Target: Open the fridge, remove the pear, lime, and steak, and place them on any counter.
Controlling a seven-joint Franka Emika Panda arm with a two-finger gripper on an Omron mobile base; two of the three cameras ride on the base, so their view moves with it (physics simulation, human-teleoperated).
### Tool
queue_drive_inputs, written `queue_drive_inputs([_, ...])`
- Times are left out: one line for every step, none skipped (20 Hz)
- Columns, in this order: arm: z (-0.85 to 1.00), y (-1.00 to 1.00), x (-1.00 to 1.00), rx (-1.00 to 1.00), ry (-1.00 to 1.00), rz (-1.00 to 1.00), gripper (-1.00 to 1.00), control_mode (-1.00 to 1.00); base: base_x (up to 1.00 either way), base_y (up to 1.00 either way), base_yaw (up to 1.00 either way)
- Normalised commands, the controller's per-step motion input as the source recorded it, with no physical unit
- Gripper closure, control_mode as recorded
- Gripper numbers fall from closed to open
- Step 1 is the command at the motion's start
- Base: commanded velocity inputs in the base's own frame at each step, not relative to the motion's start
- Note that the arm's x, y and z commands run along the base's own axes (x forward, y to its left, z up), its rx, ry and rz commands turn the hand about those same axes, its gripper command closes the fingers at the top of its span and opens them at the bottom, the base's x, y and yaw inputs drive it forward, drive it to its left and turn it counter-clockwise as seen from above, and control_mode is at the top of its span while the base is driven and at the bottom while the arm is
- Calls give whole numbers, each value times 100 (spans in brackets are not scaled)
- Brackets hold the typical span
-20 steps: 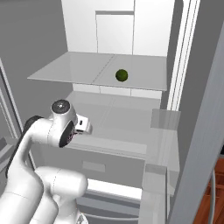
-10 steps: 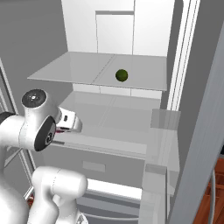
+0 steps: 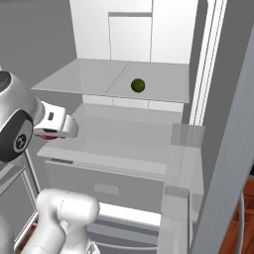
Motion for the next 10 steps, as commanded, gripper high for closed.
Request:
queue_drive_inputs([15, -14, -31, 0, 0, 0, 100, -100, 0, 0, 0])
queue_drive_inputs([12, -21, -23, 0, -4, 0, 100, -100, 0, 0, 0])
queue_drive_inputs([0, 0, 0, 0, 0, 0, 100, -100, 0, 0, 0])
queue_drive_inputs([0, 0, 0, 0, 0, 0, 100, -100, 0, 0, 0])
queue_drive_inputs([0, 0, 0, 0, 0, 0, 100, -100, 0, 0, 0])
queue_drive_inputs([0, 0, 0, 0, 0, 0, 100, -100, 0, 0, 0])
queue_drive_inputs([0, 0, 0, 0, 0, 0, 100, -100, 0, 0, 0])
queue_drive_inputs([0, 0, 0, 0, 0, 0, 100, -100, 0, 0, 0])
queue_drive_inputs([0, 0, 0, 0, 0, 0, 100, -100, 0, 0, 0])
queue_drive_inputs([0, 0, 0, 0, 0, 0, 100, -100, 0, 0, 0])
